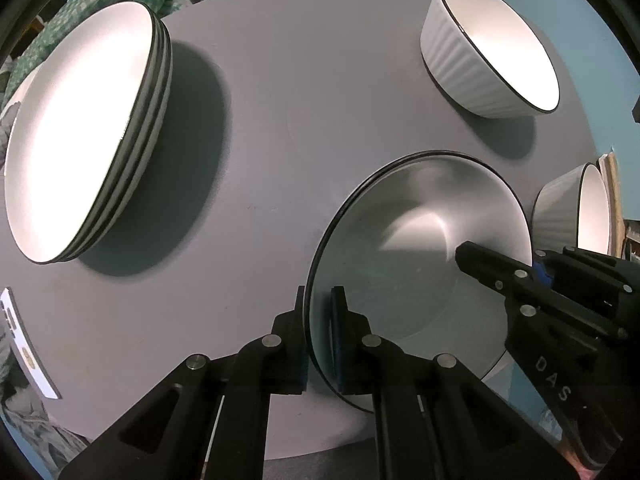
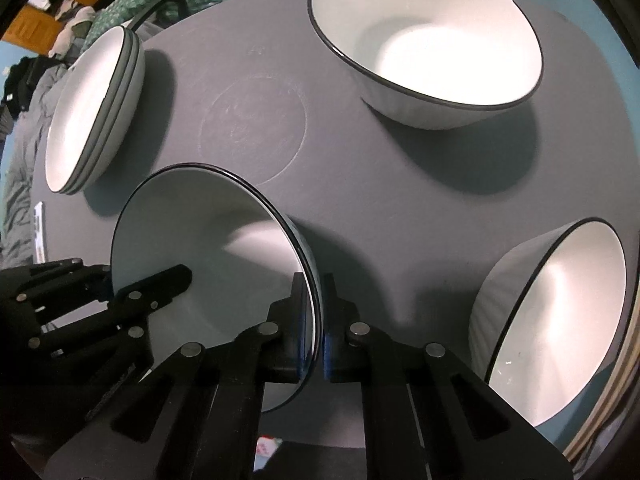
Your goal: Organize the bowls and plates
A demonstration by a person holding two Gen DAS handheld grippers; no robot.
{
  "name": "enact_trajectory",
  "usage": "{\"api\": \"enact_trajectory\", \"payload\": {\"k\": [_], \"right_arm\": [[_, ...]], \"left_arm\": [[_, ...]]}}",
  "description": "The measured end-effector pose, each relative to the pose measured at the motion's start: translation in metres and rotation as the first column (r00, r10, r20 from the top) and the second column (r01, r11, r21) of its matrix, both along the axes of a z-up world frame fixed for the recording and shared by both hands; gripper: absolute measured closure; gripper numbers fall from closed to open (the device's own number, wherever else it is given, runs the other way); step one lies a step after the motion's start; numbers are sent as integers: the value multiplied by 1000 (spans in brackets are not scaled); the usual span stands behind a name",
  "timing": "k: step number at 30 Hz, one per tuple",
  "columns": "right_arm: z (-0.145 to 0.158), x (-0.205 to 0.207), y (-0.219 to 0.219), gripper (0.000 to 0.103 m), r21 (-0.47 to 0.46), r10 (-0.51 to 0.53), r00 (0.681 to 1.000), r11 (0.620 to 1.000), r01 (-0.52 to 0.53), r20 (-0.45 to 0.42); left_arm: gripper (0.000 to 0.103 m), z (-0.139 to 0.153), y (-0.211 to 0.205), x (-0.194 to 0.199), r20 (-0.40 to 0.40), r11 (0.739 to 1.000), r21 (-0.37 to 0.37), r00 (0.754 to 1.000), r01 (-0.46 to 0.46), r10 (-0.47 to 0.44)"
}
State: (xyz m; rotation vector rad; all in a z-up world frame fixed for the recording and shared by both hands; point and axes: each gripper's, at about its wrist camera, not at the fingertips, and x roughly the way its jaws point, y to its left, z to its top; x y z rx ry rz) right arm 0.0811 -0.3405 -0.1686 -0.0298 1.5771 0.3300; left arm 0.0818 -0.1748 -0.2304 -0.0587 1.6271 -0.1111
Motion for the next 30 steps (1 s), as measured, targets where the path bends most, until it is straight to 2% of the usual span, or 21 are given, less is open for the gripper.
{"api": "enact_trajectory", "payload": {"k": [7, 12, 21, 22, 25, 30], "right_arm": [[17, 4, -14, 97, 10, -24, 1000, 1000, 24, 1], [42, 16, -31, 97, 15, -37, 999, 999, 37, 22], [54, 15, -15, 97, -4, -43, 996, 999, 44, 82], [50, 14, -6, 97, -7, -46, 995, 999, 47, 88], [57, 19, -16, 97, -8, -56, 993, 998, 57, 101], [61, 48, -14, 97, -16, -60, 991, 998, 62, 117]], "left_arm": [[95, 20, 1, 8, 18, 1000, -6, 1000, 15, -15], [95, 44, 1, 16, 46, 1000, -14, 999, 28, -27], [95, 84, -9, 36, 118, 997, -58, 992, 48, -41], [95, 86, -13, 39, 125, 997, -57, 991, 52, -44], [95, 88, -24, 51, 141, 996, -57, 988, 65, -56], [95, 88, -40, 77, 167, 995, -38, 983, 87, -80]]}}
